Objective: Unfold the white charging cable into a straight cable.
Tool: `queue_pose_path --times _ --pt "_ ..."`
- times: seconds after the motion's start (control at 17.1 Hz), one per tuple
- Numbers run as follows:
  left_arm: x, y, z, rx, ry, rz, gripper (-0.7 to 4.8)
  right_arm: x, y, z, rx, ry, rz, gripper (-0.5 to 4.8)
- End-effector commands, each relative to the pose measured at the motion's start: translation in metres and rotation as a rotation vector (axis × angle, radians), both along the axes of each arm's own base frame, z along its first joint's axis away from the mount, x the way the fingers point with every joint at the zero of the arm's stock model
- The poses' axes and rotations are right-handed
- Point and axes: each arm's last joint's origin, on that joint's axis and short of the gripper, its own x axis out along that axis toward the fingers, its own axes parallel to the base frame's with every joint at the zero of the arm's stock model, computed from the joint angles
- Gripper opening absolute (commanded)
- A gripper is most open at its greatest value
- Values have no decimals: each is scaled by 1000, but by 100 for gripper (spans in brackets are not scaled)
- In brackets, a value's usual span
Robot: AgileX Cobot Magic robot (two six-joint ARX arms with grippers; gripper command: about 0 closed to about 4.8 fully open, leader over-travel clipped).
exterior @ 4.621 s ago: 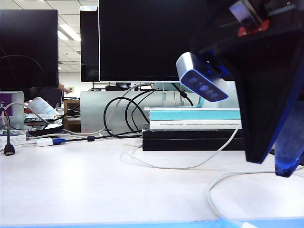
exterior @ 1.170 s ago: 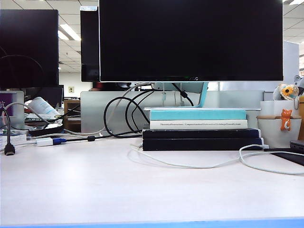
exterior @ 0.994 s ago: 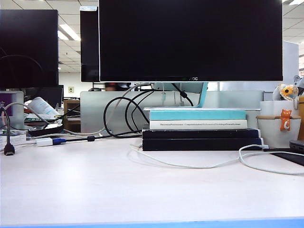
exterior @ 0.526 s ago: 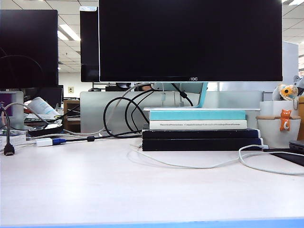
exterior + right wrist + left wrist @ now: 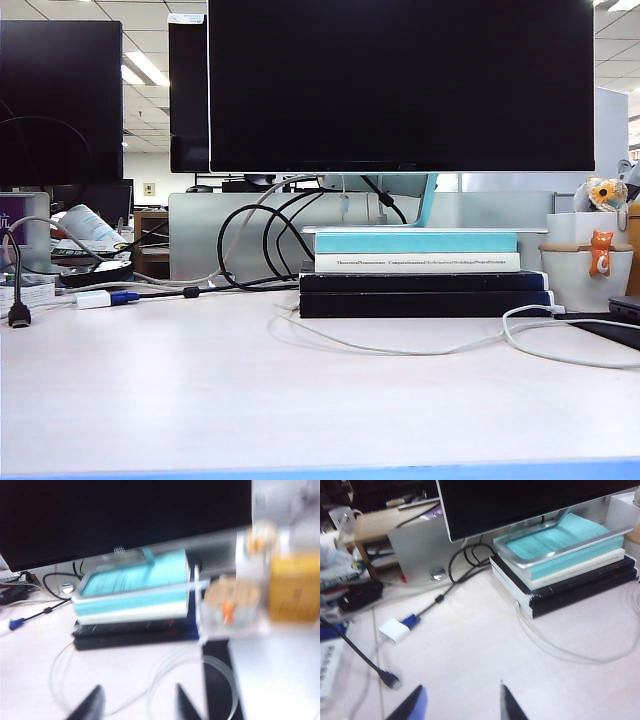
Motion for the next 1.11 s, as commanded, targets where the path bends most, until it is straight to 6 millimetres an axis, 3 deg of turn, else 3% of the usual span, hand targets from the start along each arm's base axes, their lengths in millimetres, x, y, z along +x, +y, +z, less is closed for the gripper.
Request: queue_pose_path --times 0.06,0.29,0.53,0.64,0.7,0.76,1.05,1.11 --pt "0 0 -19 38 149 10 204 -3 0 -16 140 33 -17 201" --pt "-1 -1 -23 -57 237 8 205 -4 1 -27 207 138 -18 201" --pt "1 -2 -32 -4 331 18 206 -9 2 -42 223 306 -28 198" --pt "5 -4 -38 38 391 37 206 -10 2 -45 219 341 -31 154" --pt "11 -5 -40 103 390 92 206 -10 1 -45 188 329 -39 78" --pt "13 -5 -40 122 383 108 206 -9 1 -44 184 320 -49 61" --pt "15 -6 -47 26 173 87 201 7 -2 -30 158 40 -53 37" --pt "12 -4 -47 23 145 114 157 11 -2 -34 147 10 -51 32"
